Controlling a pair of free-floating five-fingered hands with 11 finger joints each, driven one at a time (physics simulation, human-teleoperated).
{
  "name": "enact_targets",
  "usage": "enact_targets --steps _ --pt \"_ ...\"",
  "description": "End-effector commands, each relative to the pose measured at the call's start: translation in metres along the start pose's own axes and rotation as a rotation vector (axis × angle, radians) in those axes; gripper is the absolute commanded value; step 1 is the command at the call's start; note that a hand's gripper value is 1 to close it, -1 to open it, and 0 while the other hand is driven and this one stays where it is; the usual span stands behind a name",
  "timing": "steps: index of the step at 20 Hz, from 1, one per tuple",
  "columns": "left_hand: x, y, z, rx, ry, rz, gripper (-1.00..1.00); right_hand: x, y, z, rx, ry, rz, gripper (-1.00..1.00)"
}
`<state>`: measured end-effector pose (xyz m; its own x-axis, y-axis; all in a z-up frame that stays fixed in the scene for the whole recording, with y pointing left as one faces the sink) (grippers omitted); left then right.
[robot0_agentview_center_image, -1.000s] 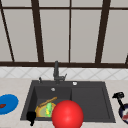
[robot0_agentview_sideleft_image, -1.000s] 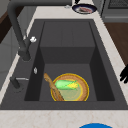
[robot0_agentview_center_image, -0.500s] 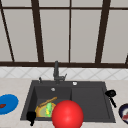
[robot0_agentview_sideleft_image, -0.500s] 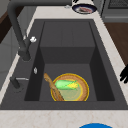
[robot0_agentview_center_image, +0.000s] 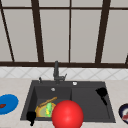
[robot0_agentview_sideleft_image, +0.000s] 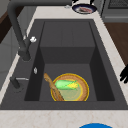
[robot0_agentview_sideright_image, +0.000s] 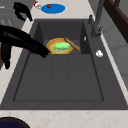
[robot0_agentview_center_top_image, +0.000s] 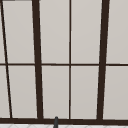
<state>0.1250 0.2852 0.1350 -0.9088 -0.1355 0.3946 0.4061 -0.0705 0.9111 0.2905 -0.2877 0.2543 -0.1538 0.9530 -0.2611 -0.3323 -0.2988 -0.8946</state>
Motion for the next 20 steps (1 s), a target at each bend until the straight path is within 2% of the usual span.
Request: enact_targets --steps 1,9,17,20 --pt "0.000 0.000 0.000 0.000 0.000 0.000 0.00 0.026 -0.010 -0.001 -0.098 0.019 -0.025 -1.00" --pt "0.000 0.000 0.000 0.000 0.000 0.000 0.00 0.074 -0.034 -0.012 -0.266 0.023 0.030 -1.00" --pt "0.000 0.000 0.000 0.000 0.000 0.000 0.00 0.114 -0.060 -0.024 -0.448 0.020 0.058 -1.00" --pt "0.000 0.000 0.000 0.000 0.000 0.000 0.00 0.124 -0.071 -0.035 -0.492 0.010 0.050 -1.00"
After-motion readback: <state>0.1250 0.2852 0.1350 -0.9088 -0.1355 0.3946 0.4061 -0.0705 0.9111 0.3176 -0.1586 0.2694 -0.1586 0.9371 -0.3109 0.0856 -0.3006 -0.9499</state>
